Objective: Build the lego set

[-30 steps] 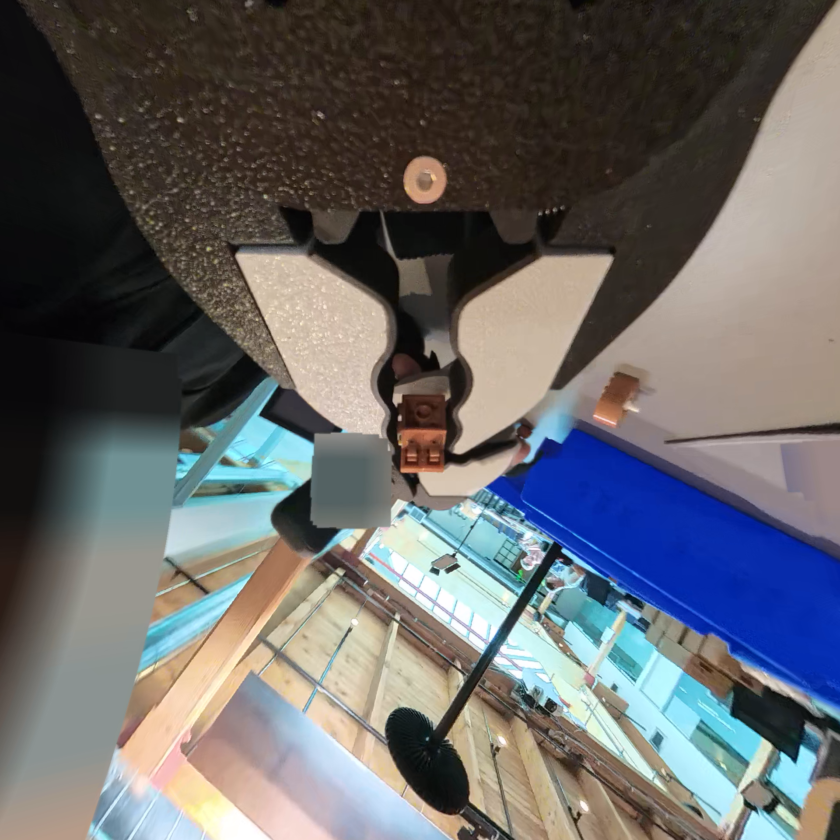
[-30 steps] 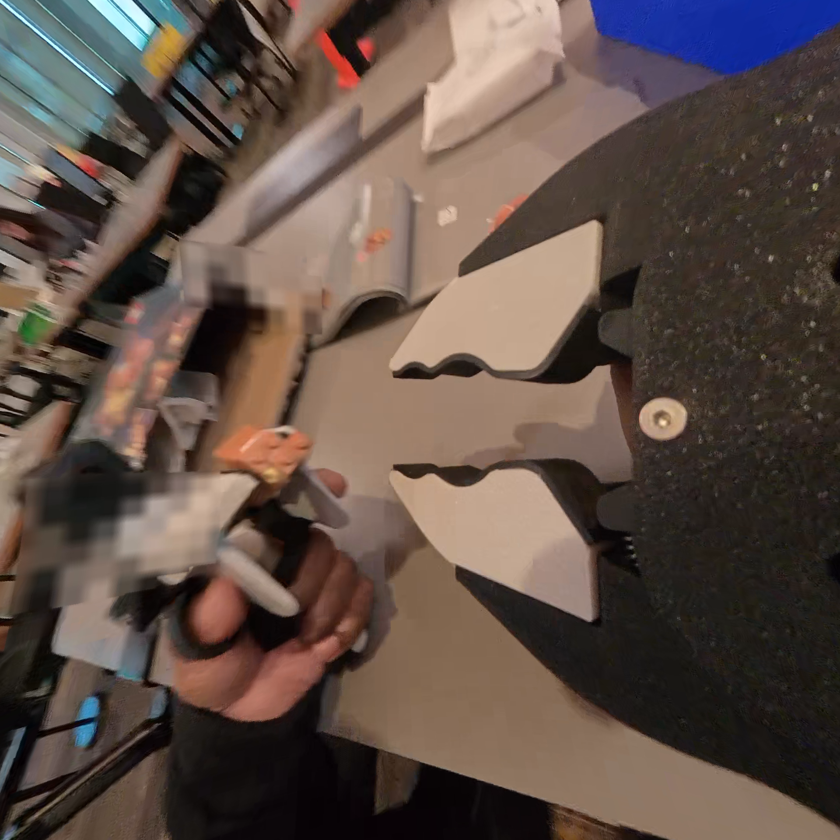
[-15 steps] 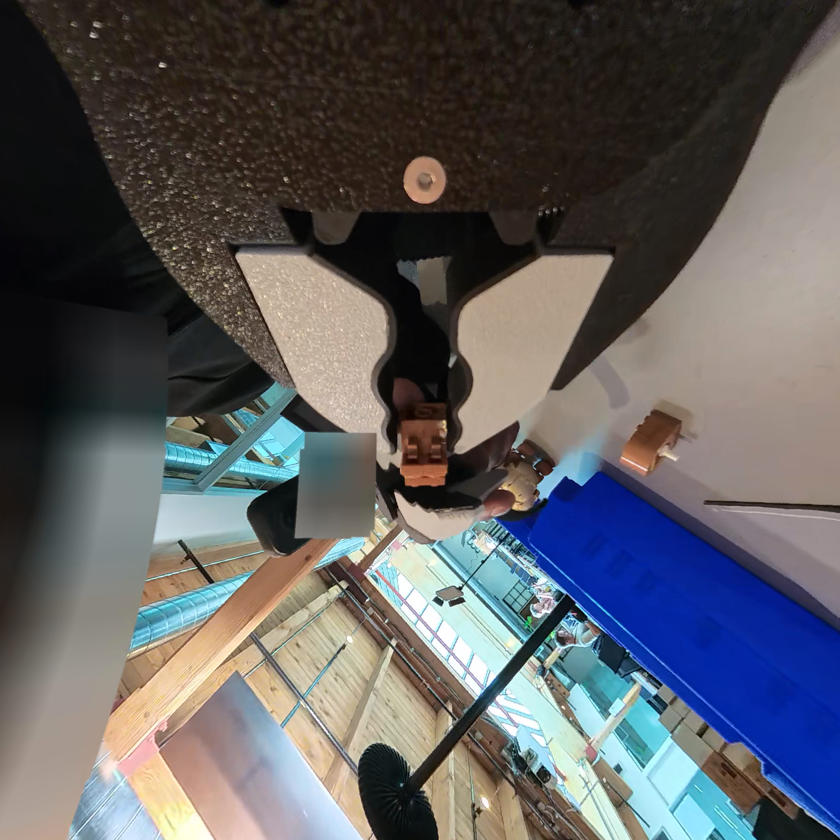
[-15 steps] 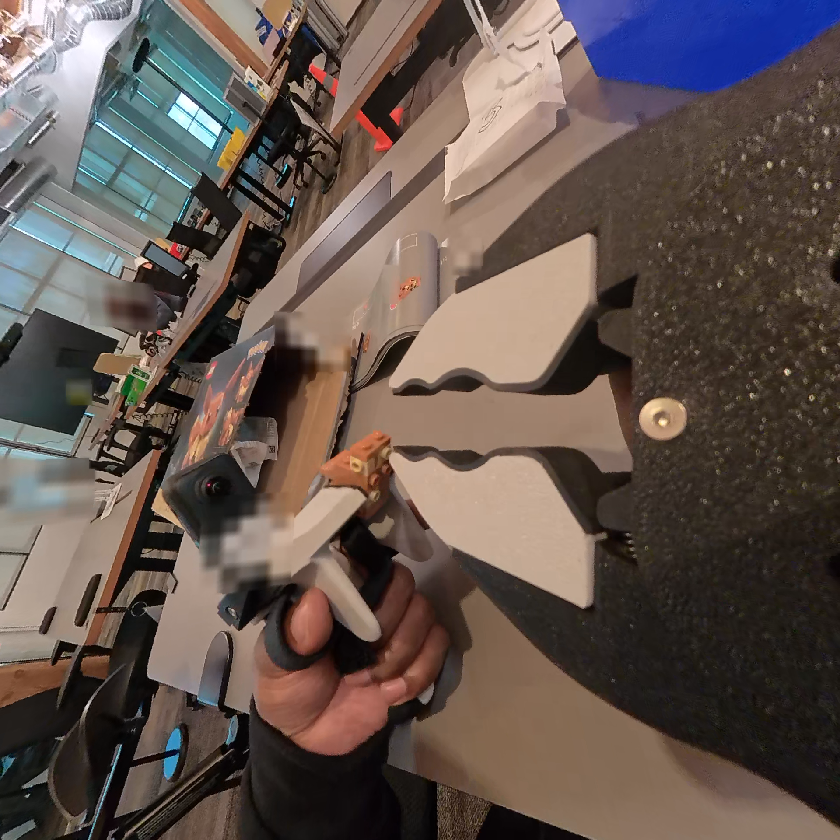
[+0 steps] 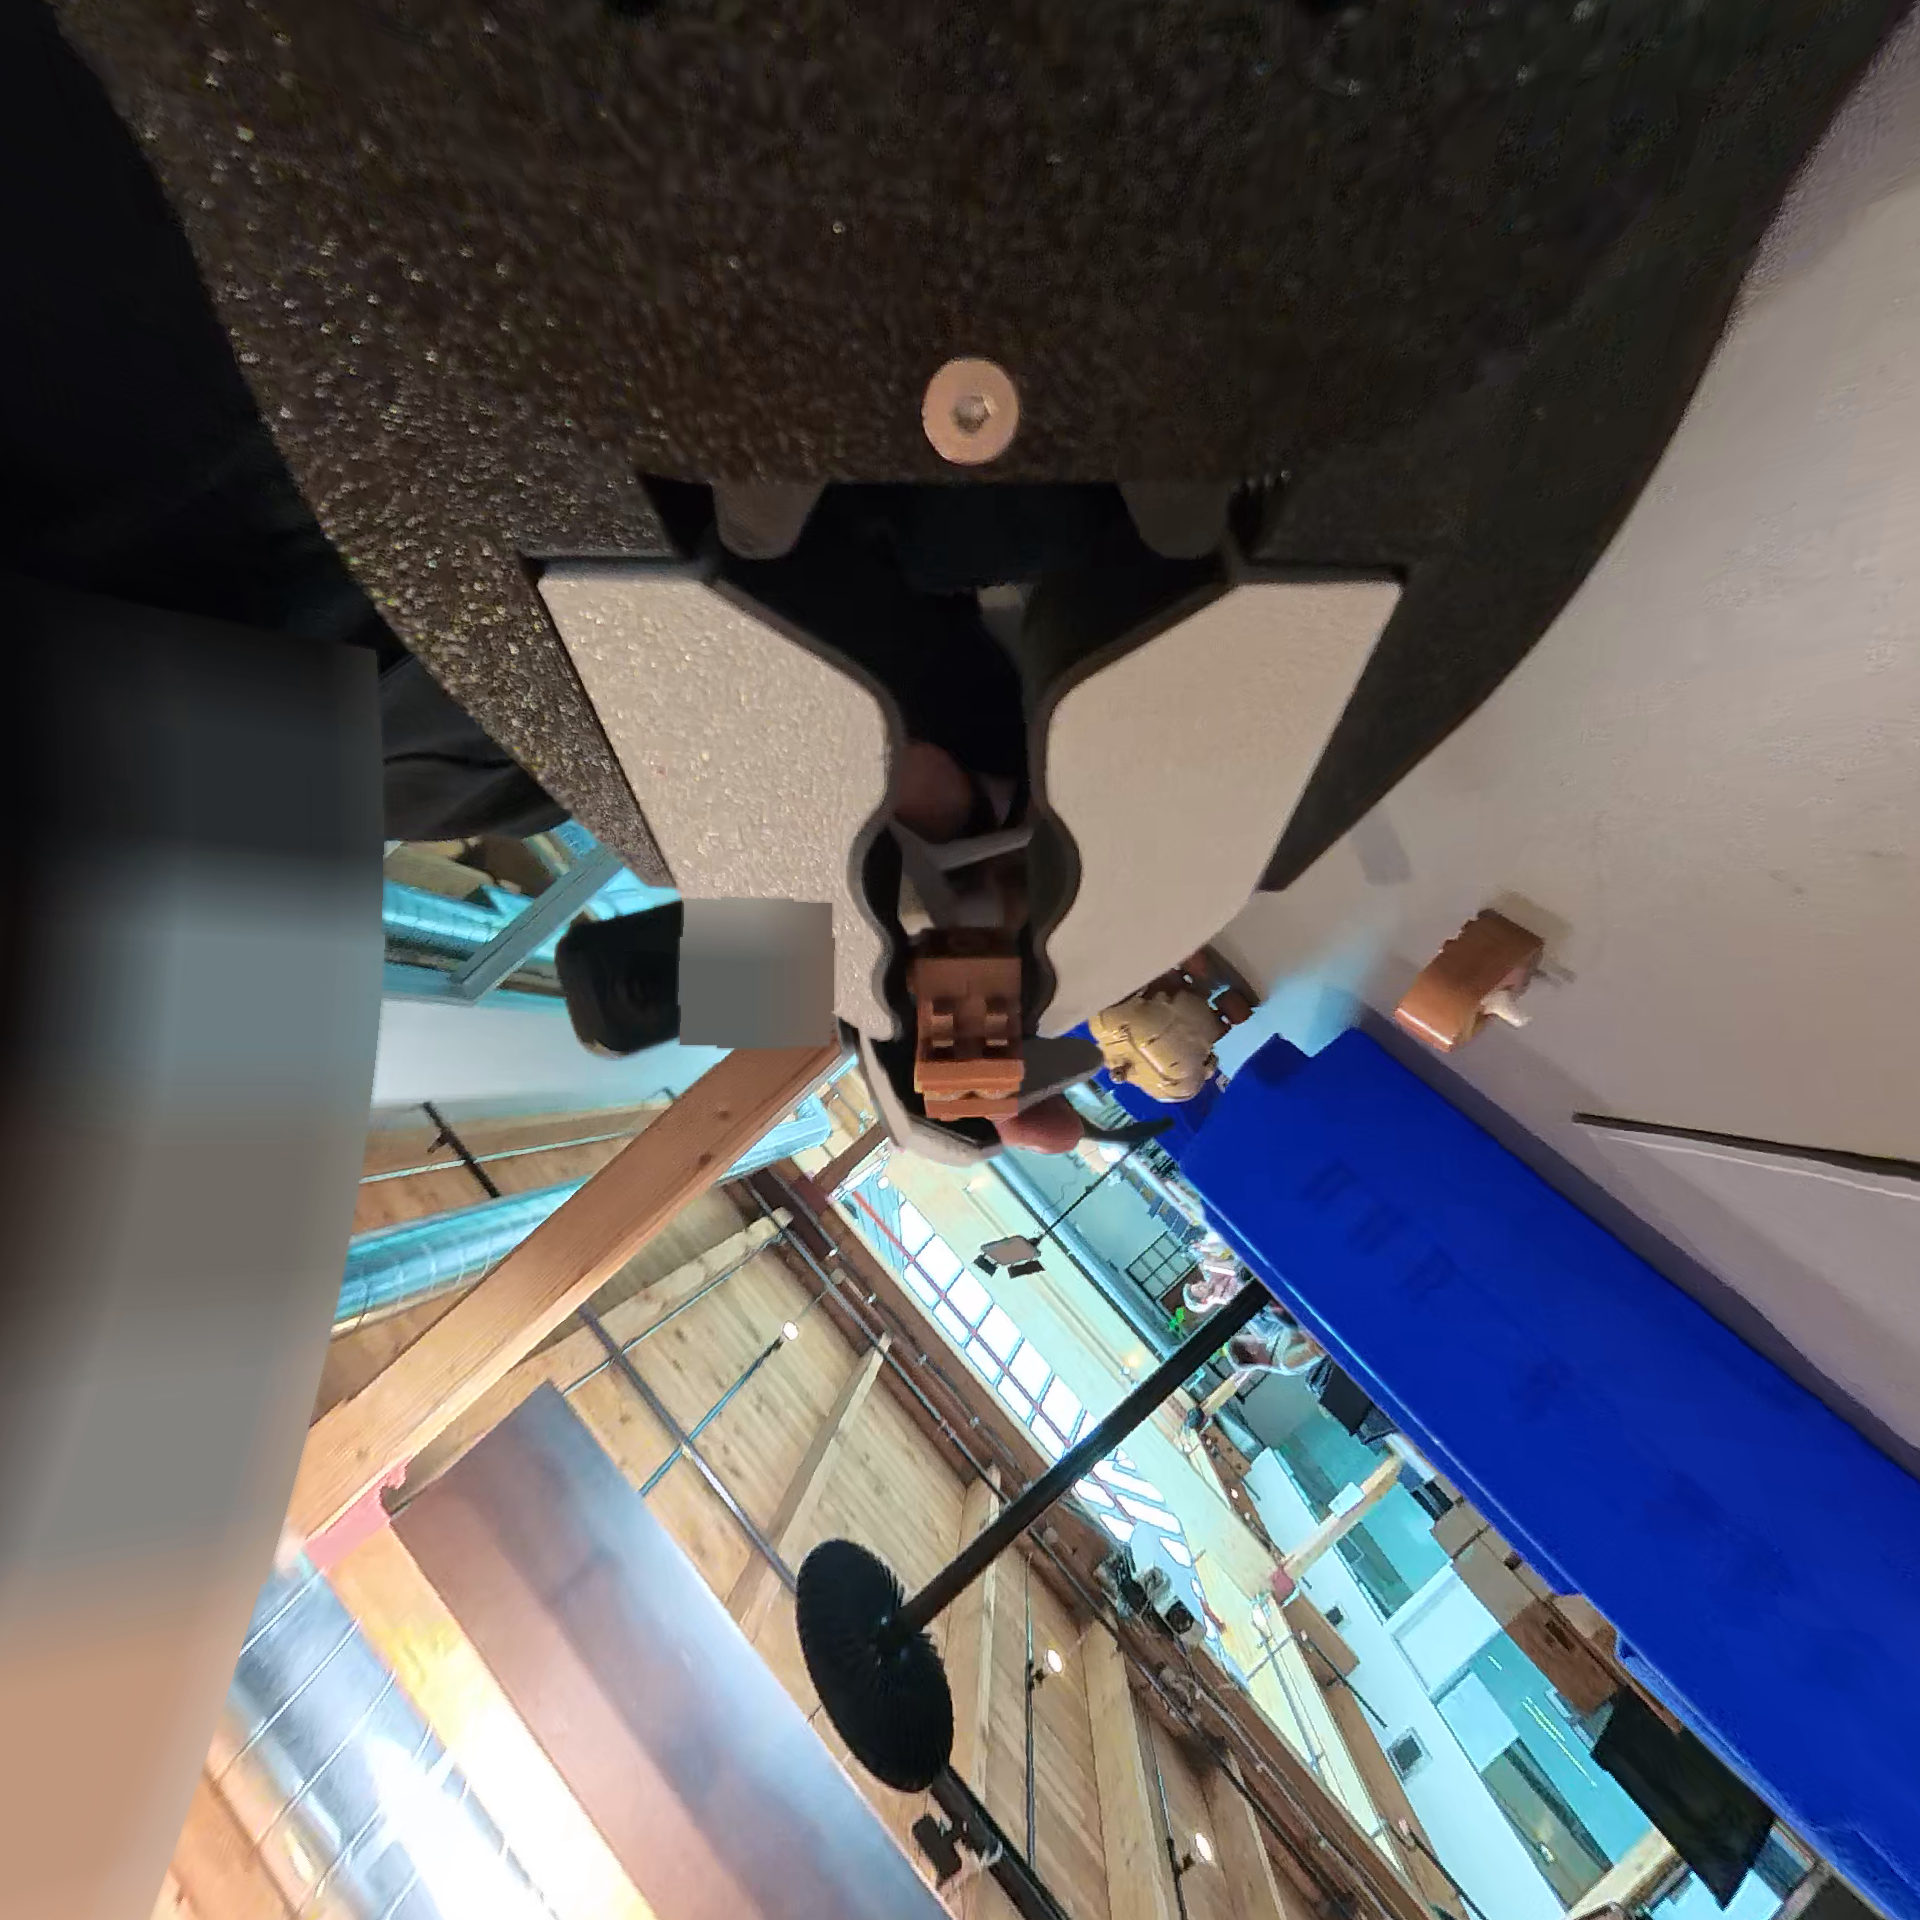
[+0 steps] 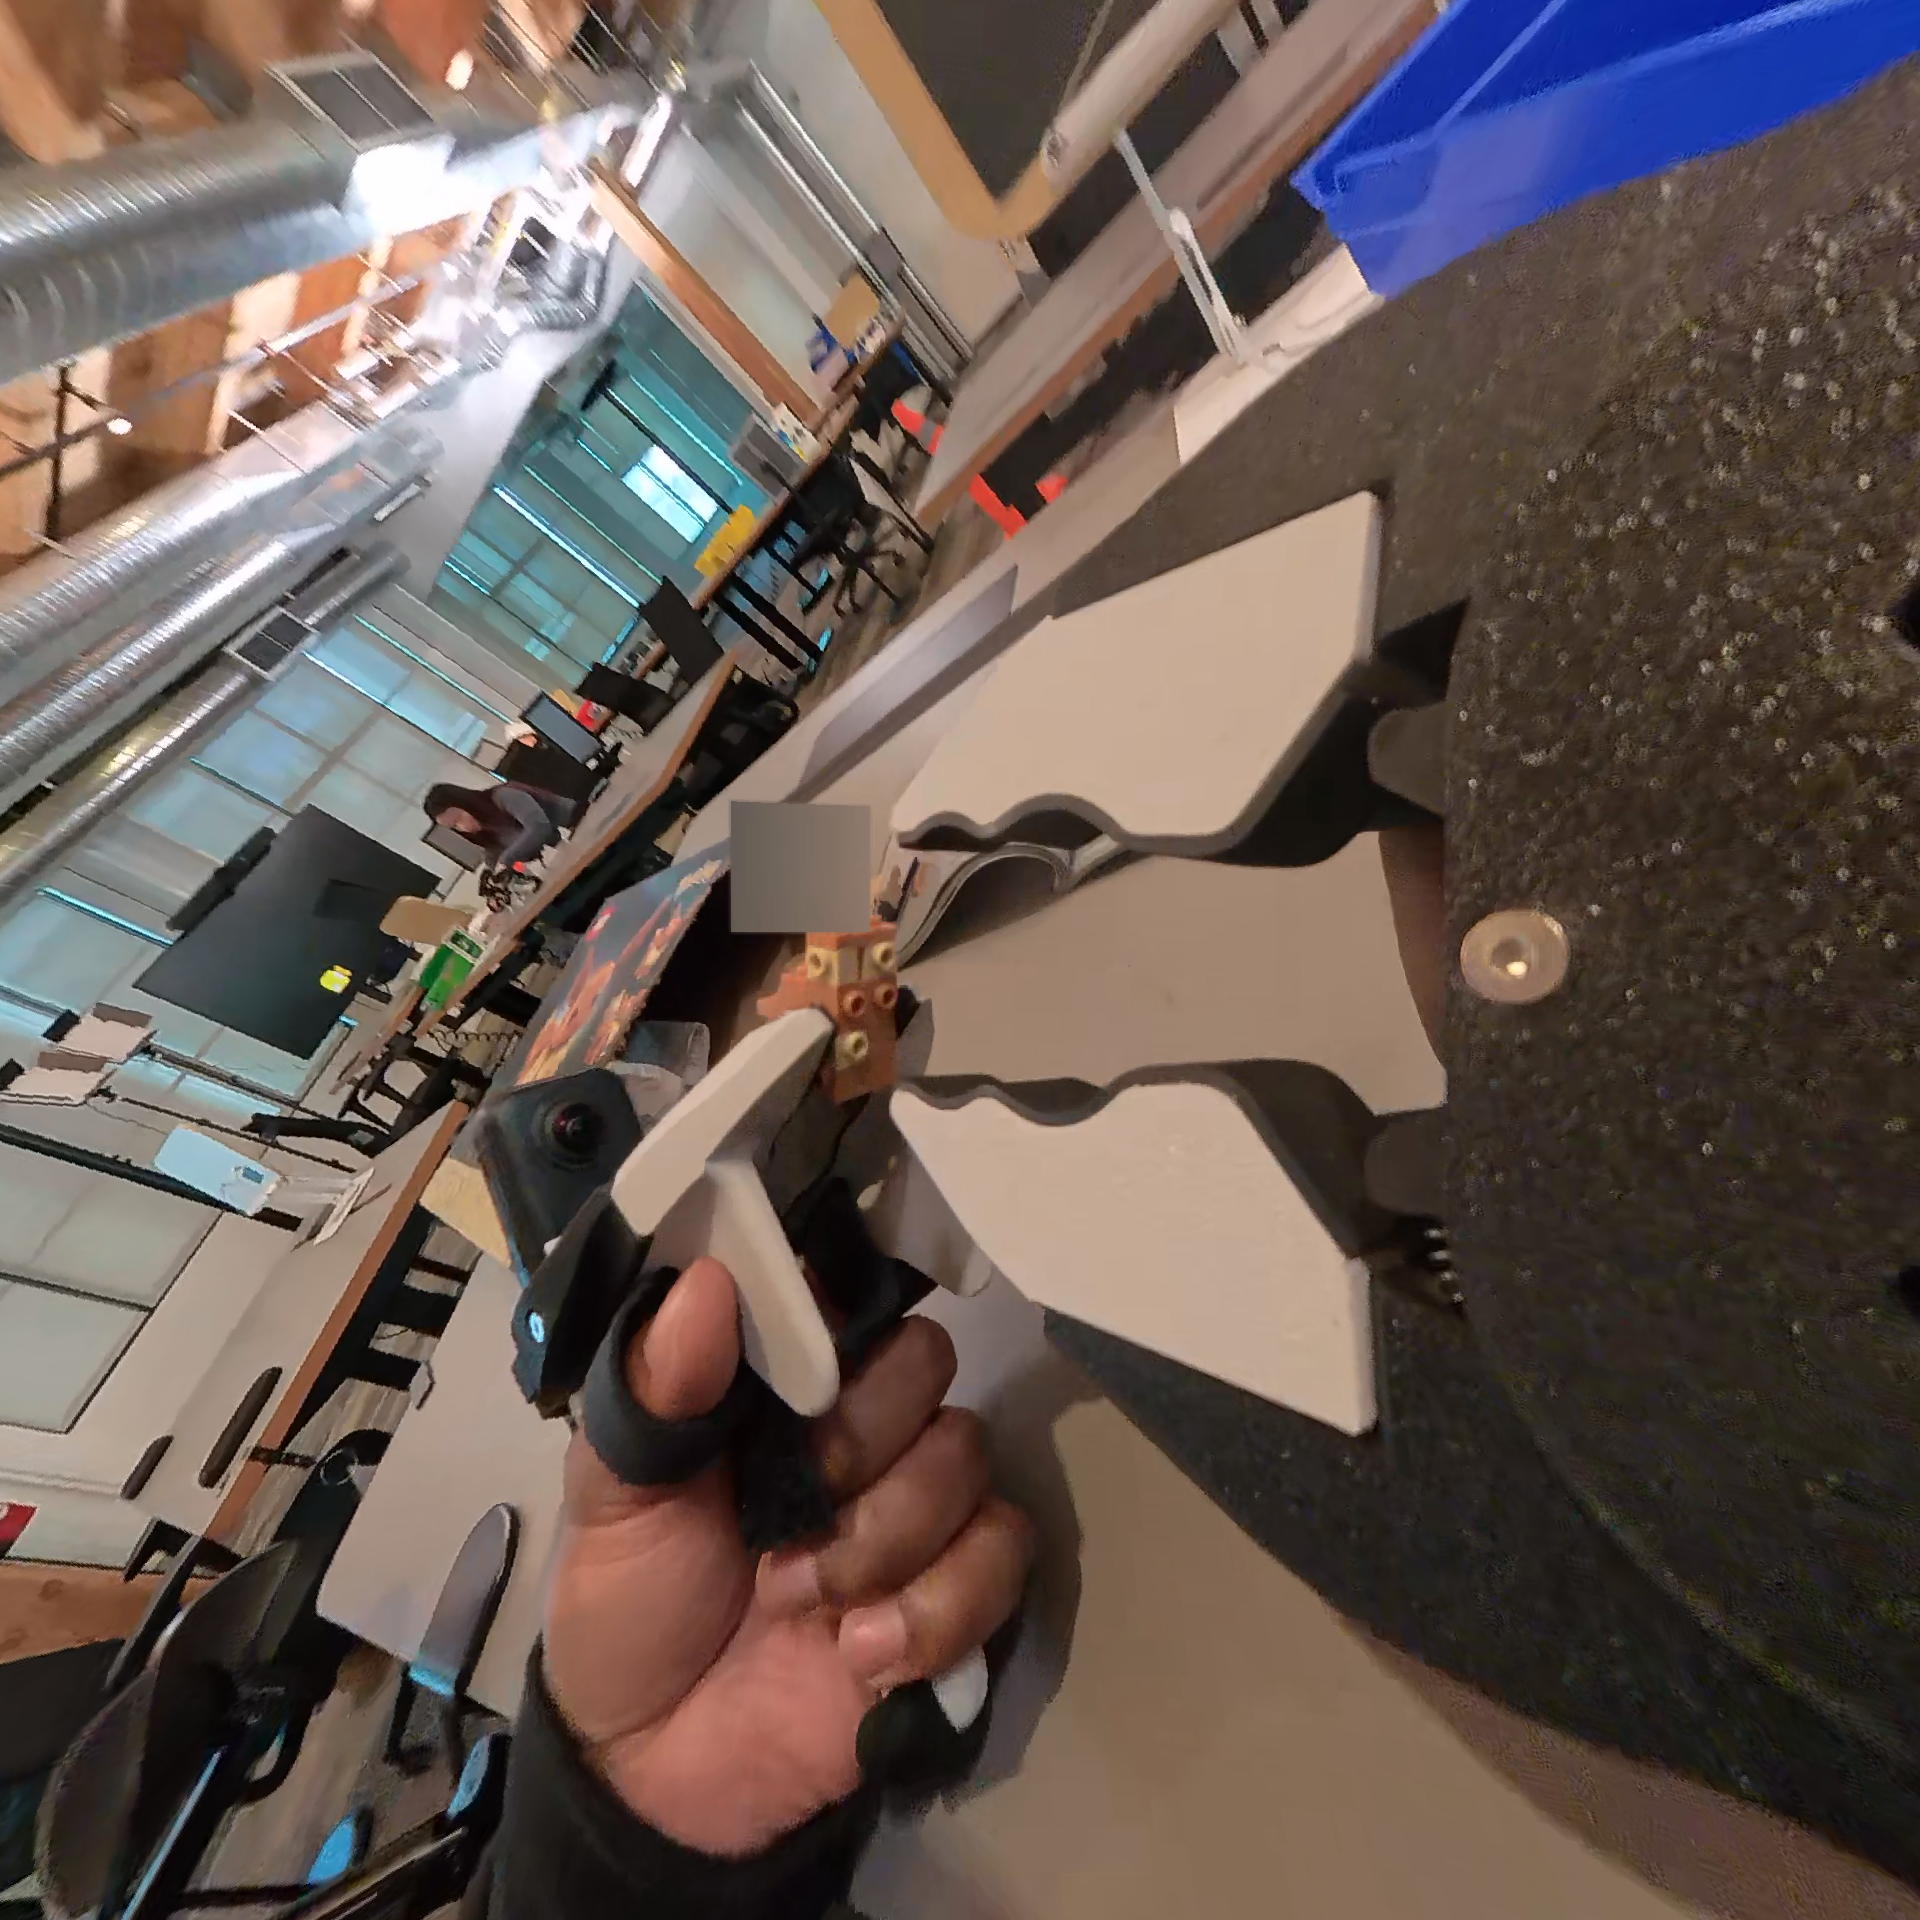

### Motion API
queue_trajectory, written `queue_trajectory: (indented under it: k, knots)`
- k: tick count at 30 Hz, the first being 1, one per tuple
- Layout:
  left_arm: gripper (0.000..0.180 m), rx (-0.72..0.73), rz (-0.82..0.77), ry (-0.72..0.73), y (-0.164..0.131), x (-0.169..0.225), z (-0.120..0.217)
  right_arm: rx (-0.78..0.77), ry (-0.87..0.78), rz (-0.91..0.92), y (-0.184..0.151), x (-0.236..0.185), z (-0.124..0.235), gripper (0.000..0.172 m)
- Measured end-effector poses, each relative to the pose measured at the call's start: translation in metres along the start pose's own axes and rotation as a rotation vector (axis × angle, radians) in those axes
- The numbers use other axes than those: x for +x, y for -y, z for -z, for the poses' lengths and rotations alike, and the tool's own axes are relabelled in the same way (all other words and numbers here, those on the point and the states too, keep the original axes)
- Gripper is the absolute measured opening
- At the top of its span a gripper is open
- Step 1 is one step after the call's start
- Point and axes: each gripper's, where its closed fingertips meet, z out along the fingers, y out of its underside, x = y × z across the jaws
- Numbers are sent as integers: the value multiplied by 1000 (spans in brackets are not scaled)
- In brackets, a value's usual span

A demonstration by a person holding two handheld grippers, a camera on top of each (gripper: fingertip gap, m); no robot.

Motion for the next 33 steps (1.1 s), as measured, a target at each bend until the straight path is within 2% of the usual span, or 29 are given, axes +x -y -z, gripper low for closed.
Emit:
queue_trajectory:
  k: [5,9,14,22,26,29,33]
  knots:
    - [19,23,69,-39,-6,4,-8,-71,-38,123,-10,-10,-10,54]
    - [19,11,85,-42,-12,5,-12,-61,-109,185,-6,-8,-12,45]
    - [19,-9,65,-17,-12,2,-11,-59,-113,199,-7,-8,-10,38]
    - [22,-12,45,33,-11,-1,-6,-64,-139,226,-7,-6,-10,37]
    - [24,47,92,69,-6,-6,0,-69,-184,205,-8,3,-7,37]
    - [18,147,173,59,1,-6,1,-73,-198,194,-9,6,-7,37]
    - [18,160,181,46,0,-5,-2,-70,-204,195,-8,6,-7,37]
